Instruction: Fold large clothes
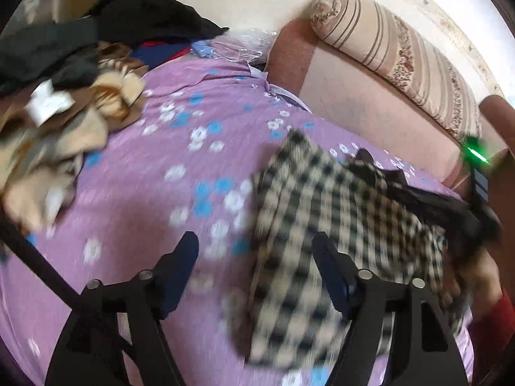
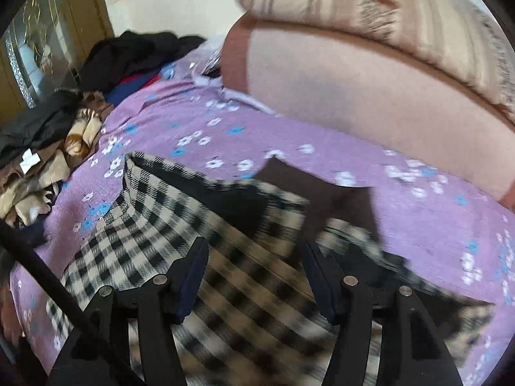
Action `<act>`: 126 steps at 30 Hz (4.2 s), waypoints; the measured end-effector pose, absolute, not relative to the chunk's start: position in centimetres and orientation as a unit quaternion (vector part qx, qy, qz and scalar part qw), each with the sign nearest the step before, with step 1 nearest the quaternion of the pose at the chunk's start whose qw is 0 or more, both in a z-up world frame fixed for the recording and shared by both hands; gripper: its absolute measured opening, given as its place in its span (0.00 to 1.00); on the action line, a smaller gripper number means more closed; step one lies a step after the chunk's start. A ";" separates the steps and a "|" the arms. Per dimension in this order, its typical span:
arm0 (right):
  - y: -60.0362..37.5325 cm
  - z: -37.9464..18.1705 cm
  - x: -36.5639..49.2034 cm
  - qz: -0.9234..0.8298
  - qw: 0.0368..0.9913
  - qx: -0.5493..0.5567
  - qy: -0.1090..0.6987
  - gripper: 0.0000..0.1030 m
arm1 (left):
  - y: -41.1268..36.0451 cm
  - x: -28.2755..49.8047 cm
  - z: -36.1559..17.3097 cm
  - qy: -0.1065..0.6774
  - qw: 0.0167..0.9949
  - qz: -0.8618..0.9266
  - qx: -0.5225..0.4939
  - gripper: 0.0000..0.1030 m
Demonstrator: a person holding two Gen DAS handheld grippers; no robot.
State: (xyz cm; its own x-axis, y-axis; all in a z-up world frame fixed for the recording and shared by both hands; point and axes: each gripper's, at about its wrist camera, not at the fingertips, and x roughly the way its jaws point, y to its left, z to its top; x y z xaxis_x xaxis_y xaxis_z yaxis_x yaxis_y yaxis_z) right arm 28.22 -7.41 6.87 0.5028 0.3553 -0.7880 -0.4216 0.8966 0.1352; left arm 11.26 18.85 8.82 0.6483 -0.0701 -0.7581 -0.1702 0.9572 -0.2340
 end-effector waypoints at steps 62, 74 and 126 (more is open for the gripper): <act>-34.0 5.4 16.3 -0.058 0.849 0.072 0.521 0.55 | 16.2 9.1 2.6 0.506 0.857 -0.034 -0.089 0.51; -28.6 2.0 10.4 0.109 0.813 0.186 0.541 0.06 | 14.8 8.9 4.4 0.489 0.865 -0.081 -0.073 0.13; -31.5 -1.5 7.7 0.077 0.828 0.386 0.399 0.67 | 0.4 10.6 1.8 0.501 0.849 -0.162 -0.043 0.45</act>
